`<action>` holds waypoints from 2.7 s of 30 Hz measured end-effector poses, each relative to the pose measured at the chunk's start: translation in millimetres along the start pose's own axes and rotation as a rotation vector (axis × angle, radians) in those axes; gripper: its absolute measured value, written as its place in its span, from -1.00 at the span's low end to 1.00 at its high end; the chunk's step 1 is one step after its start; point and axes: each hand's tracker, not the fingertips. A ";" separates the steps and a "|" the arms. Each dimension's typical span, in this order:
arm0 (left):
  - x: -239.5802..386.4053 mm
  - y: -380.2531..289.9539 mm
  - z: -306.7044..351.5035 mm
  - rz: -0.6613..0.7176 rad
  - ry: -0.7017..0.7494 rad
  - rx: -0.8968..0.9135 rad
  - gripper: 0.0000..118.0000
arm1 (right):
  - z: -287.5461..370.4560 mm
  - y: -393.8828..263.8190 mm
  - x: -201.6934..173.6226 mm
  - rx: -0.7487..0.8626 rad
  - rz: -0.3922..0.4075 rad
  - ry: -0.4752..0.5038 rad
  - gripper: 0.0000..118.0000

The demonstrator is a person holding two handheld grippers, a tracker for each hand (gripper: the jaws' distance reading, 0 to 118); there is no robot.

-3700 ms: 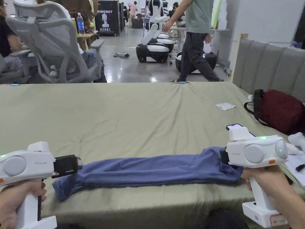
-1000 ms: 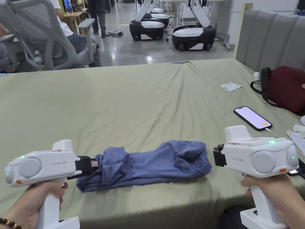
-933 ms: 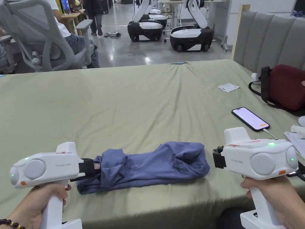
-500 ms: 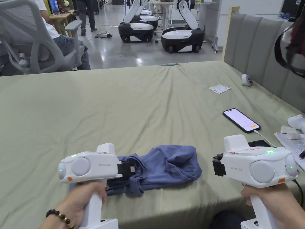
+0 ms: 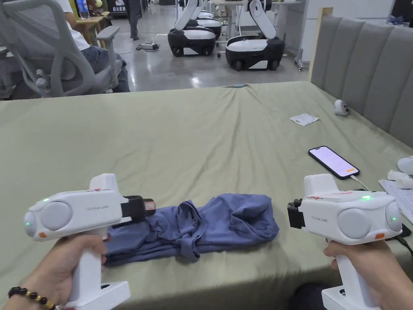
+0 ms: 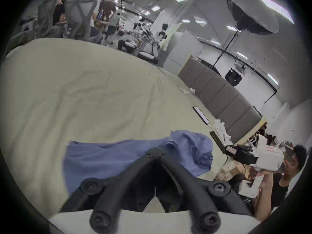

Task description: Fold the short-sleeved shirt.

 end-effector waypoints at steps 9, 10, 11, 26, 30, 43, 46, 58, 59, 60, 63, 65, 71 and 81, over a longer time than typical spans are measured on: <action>-42.1 -9.1 49.7 0.109 0.060 0.057 -1.00 | -7.1 3.5 -22.7 0.004 0.025 0.057 -1.00; -43.7 -9.4 49.9 0.119 0.047 0.063 -0.90 | -7.1 3.6 -24.3 0.004 0.027 0.060 -1.00; -46.0 -10.7 49.2 0.132 0.031 0.069 -0.33 | -7.0 3.7 -25.2 0.005 0.030 0.063 -1.00; -74.5 -43.1 -22.0 0.335 -0.049 0.004 0.22 | -0.6 1.3 -16.8 -0.002 0.027 0.041 -1.00; -78.8 -45.7 -18.0 0.317 0.008 0.010 -0.73 | 0.5 -0.1 -13.6 -0.003 0.022 0.037 -1.00; -155.8 -23.8 78.4 0.251 0.301 0.073 -0.73 | -4.5 -1.8 -14.7 -0.010 0.024 0.038 -1.00; -143.3 -19.6 81.5 0.252 0.250 0.082 -0.73 | -6.0 -1.6 -17.6 -0.010 0.020 0.047 -1.00; -0.7 16.9 49.3 0.095 -0.096 0.103 -0.73 | -5.1 -3.4 -20.0 -0.016 0.045 0.059 -1.00; 10.1 15.8 34.3 0.080 -0.097 0.081 -0.73 | -4.6 -4.2 -18.7 -0.015 0.043 0.059 -1.00; 18.6 14.2 20.1 0.064 -0.094 0.056 -0.73 | -3.8 -5.1 -17.3 -0.015 0.039 0.057 -1.00; 32.3 3.7 -31.8 0.063 -0.060 -0.027 -0.73 | 1.3 -8.6 -14.4 -0.018 0.042 0.050 -1.00; 35.9 -5.2 -57.9 0.060 -0.052 -0.083 -0.73 | 6.9 -10.9 -11.1 -0.015 0.047 0.051 -1.00; 30.7 -13.6 -76.2 0.073 -0.095 -0.095 0.12 | 11.9 -12.7 -0.5 -0.014 0.048 0.035 -1.00; -8.1 9.5 12.7 0.062 -0.014 0.109 -0.42 | 0.5 -5.6 -13.7 -0.005 0.045 0.040 -1.00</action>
